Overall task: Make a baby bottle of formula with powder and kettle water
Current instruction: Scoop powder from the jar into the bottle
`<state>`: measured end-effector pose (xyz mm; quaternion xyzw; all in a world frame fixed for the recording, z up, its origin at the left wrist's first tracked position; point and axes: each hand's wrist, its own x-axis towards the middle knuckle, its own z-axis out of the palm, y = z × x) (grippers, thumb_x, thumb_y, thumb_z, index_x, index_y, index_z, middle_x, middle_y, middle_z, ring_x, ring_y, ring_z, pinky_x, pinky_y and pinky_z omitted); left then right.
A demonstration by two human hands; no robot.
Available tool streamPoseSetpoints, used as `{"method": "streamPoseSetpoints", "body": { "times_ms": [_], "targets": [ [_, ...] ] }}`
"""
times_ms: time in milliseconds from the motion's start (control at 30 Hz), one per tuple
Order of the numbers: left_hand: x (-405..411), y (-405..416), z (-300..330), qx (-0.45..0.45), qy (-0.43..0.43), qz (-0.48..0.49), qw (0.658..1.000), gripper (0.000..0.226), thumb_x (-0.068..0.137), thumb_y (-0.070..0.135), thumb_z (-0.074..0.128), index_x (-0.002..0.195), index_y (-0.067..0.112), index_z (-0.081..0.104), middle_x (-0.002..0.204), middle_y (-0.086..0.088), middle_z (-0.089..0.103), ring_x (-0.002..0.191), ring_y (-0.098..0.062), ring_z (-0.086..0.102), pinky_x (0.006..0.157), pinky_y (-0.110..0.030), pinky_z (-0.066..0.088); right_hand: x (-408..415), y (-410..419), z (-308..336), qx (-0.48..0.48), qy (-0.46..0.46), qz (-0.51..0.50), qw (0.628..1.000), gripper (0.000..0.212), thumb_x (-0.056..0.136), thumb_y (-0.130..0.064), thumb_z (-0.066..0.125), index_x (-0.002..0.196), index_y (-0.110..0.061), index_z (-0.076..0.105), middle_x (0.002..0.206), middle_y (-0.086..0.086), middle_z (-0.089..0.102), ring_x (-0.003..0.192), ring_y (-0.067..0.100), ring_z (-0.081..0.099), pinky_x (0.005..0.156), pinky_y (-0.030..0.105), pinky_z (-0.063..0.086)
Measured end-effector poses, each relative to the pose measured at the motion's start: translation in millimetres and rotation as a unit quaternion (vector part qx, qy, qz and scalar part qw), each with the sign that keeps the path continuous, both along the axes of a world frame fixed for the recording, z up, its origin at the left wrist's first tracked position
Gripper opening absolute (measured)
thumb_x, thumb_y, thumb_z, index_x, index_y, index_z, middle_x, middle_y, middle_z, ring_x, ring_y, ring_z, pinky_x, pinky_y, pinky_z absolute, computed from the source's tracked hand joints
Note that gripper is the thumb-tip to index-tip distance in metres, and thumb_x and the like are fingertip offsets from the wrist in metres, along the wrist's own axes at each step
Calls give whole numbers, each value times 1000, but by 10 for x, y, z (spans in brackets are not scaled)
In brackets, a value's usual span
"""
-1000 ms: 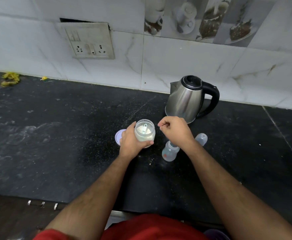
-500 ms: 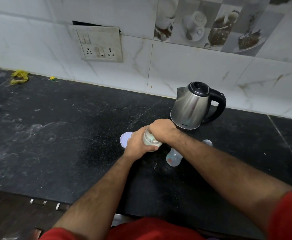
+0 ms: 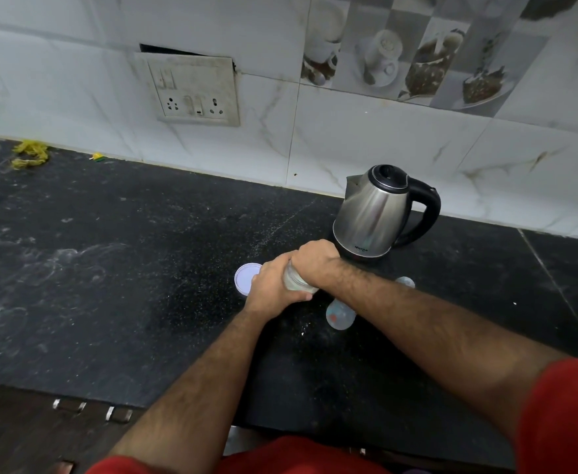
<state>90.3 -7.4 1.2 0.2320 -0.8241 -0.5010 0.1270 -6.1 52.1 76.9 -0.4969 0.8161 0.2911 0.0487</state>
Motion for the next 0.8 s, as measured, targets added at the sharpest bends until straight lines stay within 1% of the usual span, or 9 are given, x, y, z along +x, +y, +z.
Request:
{"method": "streamPoseSetpoints", "body": {
  "times_ms": [67,133,200,233,333,400,500,700,800],
  "targets": [
    [6,-3,3,6,0,2,1000,86,51,32,92,127,40,51,114,16,67,111,-11,61,99,-46,47,-9,7,48,-7,-12,0,1000,24,98,-17,49,112,-17,68,114,-1,68,107,21,64,69,33,40],
    [21,-14,-7,16,6,6,1000,86,53,30,92,128,40,50,116,16,66,112,-12,61,99,-46,47,-20,38,121,-27,-37,-15,999,16,93,-20,54,103,-19,67,96,-3,64,91,22,62,66,34,40],
    [42,-28,-35,35,18,9,999,89,55,25,92,132,35,49,119,12,66,113,-14,61,100,-46,47,-53,81,181,-66,-73,-38,994,4,85,-20,59,89,-22,59,74,-5,51,76,23,53,62,34,39],
    [54,-31,-46,47,23,12,999,89,55,23,92,132,33,49,120,12,66,113,-14,61,100,-45,48,-68,105,200,-88,-88,-49,991,5,82,-20,60,84,-23,56,69,-4,47,73,23,52,61,34,39],
    [83,-20,-35,74,32,15,997,83,54,27,89,125,43,50,116,17,66,110,-7,62,98,-41,50,-78,200,228,-179,-125,-101,971,2,79,-20,61,80,-19,59,77,-1,60,78,24,59,60,33,41],
    [87,-11,-23,84,31,18,996,79,51,32,87,118,51,48,114,21,66,109,-2,62,98,-39,50,-78,246,215,-242,-144,-159,946,11,81,-16,60,86,-16,69,88,4,69,82,27,64,62,33,45],
    [84,12,-22,85,30,18,996,79,51,34,88,117,50,48,112,25,64,110,0,60,100,-37,50,-70,263,168,-308,-157,-233,909,20,81,-8,59,90,-15,75,91,9,72,85,29,66,66,34,52],
    [59,49,-5,73,18,24,997,74,48,41,87,107,61,48,111,23,66,107,-2,62,97,-40,51,-38,203,62,-338,-182,-316,868,17,81,-8,62,93,-13,74,92,9,72,84,28,66,63,33,50],
    [61,71,27,59,17,22,998,79,47,45,85,115,58,47,112,21,67,107,-5,63,96,-41,51,-27,174,35,-340,-223,-356,841,14,77,-8,66,88,-13,73,87,8,74,83,25,70,73,36,59]
  ]
}}
